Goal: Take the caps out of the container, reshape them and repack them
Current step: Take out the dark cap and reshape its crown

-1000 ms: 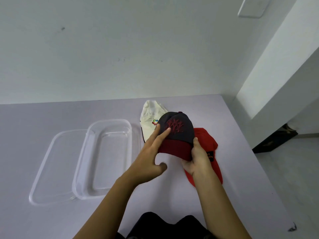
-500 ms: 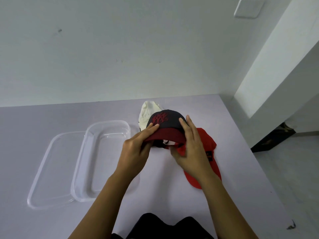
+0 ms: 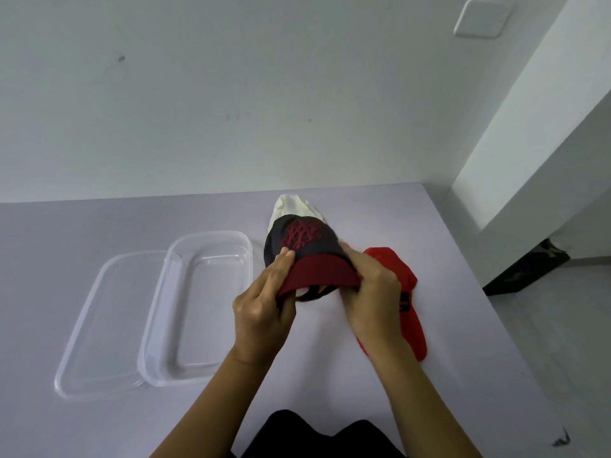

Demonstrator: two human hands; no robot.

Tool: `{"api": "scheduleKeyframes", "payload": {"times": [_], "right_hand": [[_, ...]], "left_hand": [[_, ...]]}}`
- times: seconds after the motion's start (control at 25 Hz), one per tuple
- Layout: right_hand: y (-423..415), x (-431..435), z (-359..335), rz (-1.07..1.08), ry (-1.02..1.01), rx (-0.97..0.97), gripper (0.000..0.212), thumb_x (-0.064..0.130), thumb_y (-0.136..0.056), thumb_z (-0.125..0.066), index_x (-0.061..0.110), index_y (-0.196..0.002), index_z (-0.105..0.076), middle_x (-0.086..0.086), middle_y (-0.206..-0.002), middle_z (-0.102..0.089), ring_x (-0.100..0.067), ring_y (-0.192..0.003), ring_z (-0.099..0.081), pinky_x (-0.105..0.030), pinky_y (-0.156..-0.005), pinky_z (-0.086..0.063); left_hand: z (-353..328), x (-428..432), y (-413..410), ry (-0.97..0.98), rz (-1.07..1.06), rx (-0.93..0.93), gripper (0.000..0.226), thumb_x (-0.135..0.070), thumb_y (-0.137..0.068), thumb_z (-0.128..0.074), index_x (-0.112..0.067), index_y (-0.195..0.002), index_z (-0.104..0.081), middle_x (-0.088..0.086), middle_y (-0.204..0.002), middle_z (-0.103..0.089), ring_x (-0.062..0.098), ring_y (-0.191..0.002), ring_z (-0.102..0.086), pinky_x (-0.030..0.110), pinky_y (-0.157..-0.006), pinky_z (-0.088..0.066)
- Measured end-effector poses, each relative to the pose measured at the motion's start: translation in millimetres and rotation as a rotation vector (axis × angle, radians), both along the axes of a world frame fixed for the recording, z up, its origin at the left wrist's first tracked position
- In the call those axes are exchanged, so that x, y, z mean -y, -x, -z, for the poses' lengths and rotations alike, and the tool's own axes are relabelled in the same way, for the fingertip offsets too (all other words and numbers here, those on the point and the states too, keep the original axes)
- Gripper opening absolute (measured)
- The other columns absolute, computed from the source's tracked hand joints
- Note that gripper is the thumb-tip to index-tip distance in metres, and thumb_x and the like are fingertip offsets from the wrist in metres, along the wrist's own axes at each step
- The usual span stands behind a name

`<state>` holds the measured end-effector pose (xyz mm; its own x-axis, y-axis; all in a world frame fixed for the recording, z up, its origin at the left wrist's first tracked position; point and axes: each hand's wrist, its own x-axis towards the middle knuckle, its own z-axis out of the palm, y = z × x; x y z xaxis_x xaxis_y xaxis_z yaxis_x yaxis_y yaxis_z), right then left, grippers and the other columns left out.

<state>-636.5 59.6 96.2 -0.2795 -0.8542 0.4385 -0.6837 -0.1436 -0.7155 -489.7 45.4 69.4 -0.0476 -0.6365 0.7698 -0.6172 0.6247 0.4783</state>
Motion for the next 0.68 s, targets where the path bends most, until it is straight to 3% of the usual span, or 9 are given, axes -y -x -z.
{"api": "scheduleKeyframes", "payload": {"times": [0.08, 0.16, 0.28, 0.44, 0.52, 0.68], "right_hand": [[8.0, 2.1, -5.3, 0.005, 0.053, -0.177, 0.051, -0.004, -0.070, -0.074, 0.009, -0.119, -0.064, -0.011, -0.109, -0.068, -0.024, -0.097, -0.065, -0.021, -0.086, -0.049], [6.2, -0.9, -8.2, 0.008, 0.114, -0.225, 0.049, -0.007, -0.068, -0.070, 0.007, -0.115, -0.066, -0.010, -0.097, -0.069, -0.022, -0.087, -0.065, -0.020, -0.078, -0.051], [12.5, -6.3, -5.0, 0.035, 0.120, -0.186, 0.052, -0.010, -0.063, -0.061, 0.006, -0.112, -0.069, -0.007, -0.083, -0.067, -0.013, -0.075, -0.058, -0.007, -0.073, -0.042], [24.8, -8.0, -2.4, 0.093, 0.125, -0.150, 0.041, 0.003, -0.070, -0.054, 0.003, -0.108, -0.070, -0.011, -0.087, -0.067, -0.012, -0.082, -0.053, 0.004, -0.082, -0.030], [27.1, -9.0, 0.4, 0.095, 0.118, -0.131, 0.039, 0.003, -0.071, -0.052, 0.004, -0.106, -0.070, -0.011, -0.089, -0.068, -0.011, -0.084, -0.054, 0.004, -0.083, -0.031], [24.1, -16.2, 13.4, 0.044, 0.056, -0.066, 0.040, -0.010, -0.070, -0.072, 0.007, -0.105, -0.070, -0.007, -0.092, -0.069, -0.009, -0.081, -0.062, 0.001, -0.078, -0.042]], "left_hand": [[6.1, -3.6, -4.2, 0.003, -0.004, 0.064, 0.038, 0.005, -0.080, -0.054, 0.000, -0.117, -0.059, 0.017, -0.113, -0.068, 0.018, -0.104, -0.063, 0.019, -0.088, -0.050], [6.8, -5.1, -4.4, -0.002, -0.007, 0.086, 0.035, 0.005, -0.080, -0.056, 0.003, -0.115, -0.063, 0.017, -0.114, -0.068, 0.019, -0.106, -0.063, 0.021, -0.092, -0.049], [-4.9, 2.5, -2.8, 0.027, 0.057, 0.126, 0.028, -0.001, -0.082, -0.060, 0.003, -0.109, -0.069, 0.016, -0.109, -0.071, 0.021, -0.100, -0.069, 0.025, -0.084, -0.055], [-15.2, 1.9, 3.7, -0.059, 0.158, 0.124, 0.035, -0.006, -0.080, -0.056, -0.003, -0.112, -0.068, 0.010, -0.112, -0.071, 0.015, -0.102, -0.066, 0.021, -0.084, -0.054], [-15.5, 1.1, 3.7, -0.077, 0.203, 0.112, 0.035, -0.005, -0.081, -0.055, -0.003, -0.115, -0.066, 0.009, -0.116, -0.067, 0.014, -0.106, -0.062, 0.021, -0.089, -0.052], [-18.5, 18.1, -8.3, 0.006, 0.276, 0.153, 0.030, 0.001, -0.084, -0.056, -0.001, -0.112, -0.067, 0.006, -0.119, -0.062, 0.016, -0.112, -0.060, 0.020, -0.098, -0.048]]}}
